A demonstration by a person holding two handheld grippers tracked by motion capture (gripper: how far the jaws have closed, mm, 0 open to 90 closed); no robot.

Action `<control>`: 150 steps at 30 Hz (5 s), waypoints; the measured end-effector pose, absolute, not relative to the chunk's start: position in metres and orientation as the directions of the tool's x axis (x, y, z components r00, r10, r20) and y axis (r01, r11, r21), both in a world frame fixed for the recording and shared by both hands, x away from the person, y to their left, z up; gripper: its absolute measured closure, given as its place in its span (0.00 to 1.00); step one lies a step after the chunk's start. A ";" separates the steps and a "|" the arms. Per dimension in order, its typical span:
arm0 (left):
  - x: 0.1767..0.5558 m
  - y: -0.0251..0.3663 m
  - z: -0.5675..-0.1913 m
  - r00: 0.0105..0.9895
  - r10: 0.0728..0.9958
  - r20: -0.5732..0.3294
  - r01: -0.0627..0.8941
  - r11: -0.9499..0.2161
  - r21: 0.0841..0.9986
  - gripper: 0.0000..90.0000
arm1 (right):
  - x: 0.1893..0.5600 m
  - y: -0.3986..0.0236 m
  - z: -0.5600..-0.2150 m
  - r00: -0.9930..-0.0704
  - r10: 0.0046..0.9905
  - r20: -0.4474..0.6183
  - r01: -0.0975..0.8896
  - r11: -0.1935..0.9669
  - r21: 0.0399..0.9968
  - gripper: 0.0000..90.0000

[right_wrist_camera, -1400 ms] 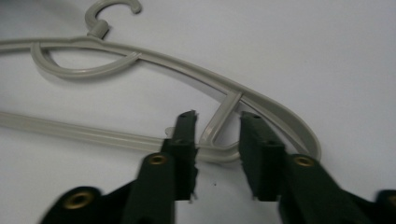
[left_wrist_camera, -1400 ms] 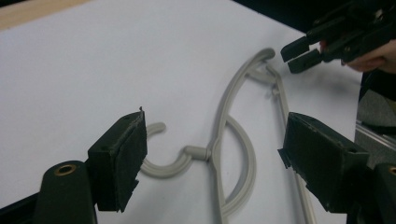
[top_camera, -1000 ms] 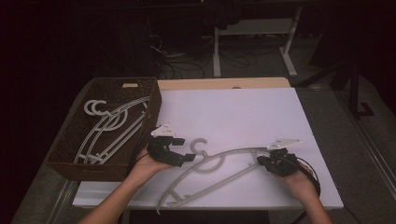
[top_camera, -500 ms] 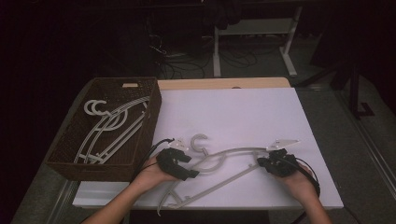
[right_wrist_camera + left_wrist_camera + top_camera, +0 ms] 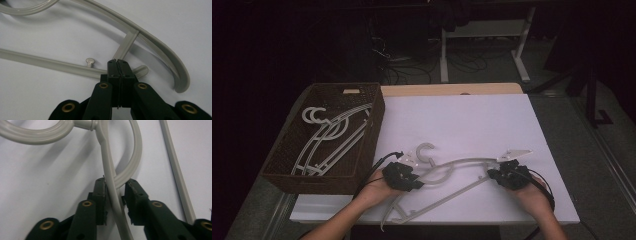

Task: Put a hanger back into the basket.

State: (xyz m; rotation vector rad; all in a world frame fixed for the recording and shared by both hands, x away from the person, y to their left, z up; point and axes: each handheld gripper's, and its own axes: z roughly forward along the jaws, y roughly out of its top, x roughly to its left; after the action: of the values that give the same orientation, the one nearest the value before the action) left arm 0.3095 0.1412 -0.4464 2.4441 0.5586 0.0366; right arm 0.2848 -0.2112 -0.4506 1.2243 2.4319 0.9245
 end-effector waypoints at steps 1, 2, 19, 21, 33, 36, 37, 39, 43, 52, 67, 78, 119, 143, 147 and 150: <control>0.310 0.141 -0.446 0.908 0.404 -0.107 0.387 -0.715 0.582 0.85 | 0.285 -0.211 -0.450 -0.608 0.793 0.047 0.624 0.440 0.646 0.98; 0.310 0.141 -0.446 0.906 0.409 -0.109 0.392 -0.713 0.582 0.85 | 0.285 -0.211 -0.450 -0.608 0.792 0.047 0.623 0.440 0.646 0.98; 0.326 0.150 -0.417 0.831 0.550 -0.078 0.468 -0.617 0.632 0.92 | 0.272 -0.219 -0.428 -0.647 0.755 0.110 0.555 0.367 0.746 0.58; 0.329 0.152 -0.408 0.822 0.563 -0.087 0.476 -0.594 0.648 0.92 | 0.271 -0.220 -0.428 -0.652 0.749 0.121 0.553 0.360 0.751 0.53; 0.341 0.173 -0.327 0.825 0.564 -0.041 0.419 -0.561 0.714 0.92 | 0.273 -0.219 -0.434 -0.664 0.735 0.139 0.555 0.359 0.751 0.27; 0.345 0.185 -0.306 0.823 0.568 -0.012 0.396 -0.558 0.729 0.92 | 0.273 -0.219 -0.434 -0.664 0.735 0.140 0.554 0.358 0.751 0.26; 0.346 0.190 -0.300 0.820 0.572 0.001 0.389 -0.559 0.732 0.92 | 0.273 -0.219 -0.434 -0.663 0.735 0.142 0.554 0.354 0.754 0.26; 0.348 0.202 -0.288 0.815 0.579 0.021 0.379 -0.560 0.737 0.92 | 0.273 -0.219 -0.433 -0.663 0.735 0.142 0.550 0.349 0.758 0.24; 0.356 0.232 -0.269 0.798 0.600 0.049 0.377 -0.562 0.736 0.92 | 0.272 -0.220 -0.433 -0.657 0.740 0.144 0.549 0.339 0.764 0.20; 0.367 0.307 -0.251 0.726 0.681 0.098 0.403 -0.536 0.742 0.92 | 0.271 -0.224 -0.436 -0.646 0.751 0.139 0.540 0.321 0.778 0.16; 0.374 0.413 -0.273 0.573 0.814 0.094 0.507 -0.442 0.740 0.92 | 0.273 -0.228 -0.430 -0.607 0.783 0.133 0.534 0.278 0.799 0.15; 0.380 0.449 -0.292 0.482 0.865 0.140 0.562 -0.428 0.708 0.91 | 0.272 -0.231 -0.431 -0.595 0.792 0.135 0.545 0.274 0.793 0.15; 0.357 0.344 -0.314 0.754 0.641 -0.145 0.432 -0.317 0.844 0.20 | 0.277 -0.220 -0.407 -0.642 0.757 0.120 0.512 0.307 0.802 0.13; 0.326 0.280 -0.342 0.868 0.480 -0.127 0.341 -0.390 0.855 0.01 | 0.297 -0.197 -0.369 -0.717 0.688 0.112 0.455 0.340 0.823 0.03; 0.326 0.282 -0.342 0.869 0.478 -0.129 0.341 -0.387 0.857 0.01 | 0.298 -0.197 -0.369 -0.717 0.688 0.111 0.453 0.340 0.824 0.03; 0.326 0.282 -0.341 0.870 0.476 -0.129 0.339 -0.389 0.856 0.01 | 0.298 -0.197 -0.368 -0.717 0.688 0.111 0.452 0.338 0.825 0.03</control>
State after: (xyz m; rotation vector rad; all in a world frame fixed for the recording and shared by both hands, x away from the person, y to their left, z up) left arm 0.3255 0.2817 -0.3414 2.0127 0.5951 0.1673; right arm 0.2978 -0.1974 -0.3684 1.0261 2.3463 1.3198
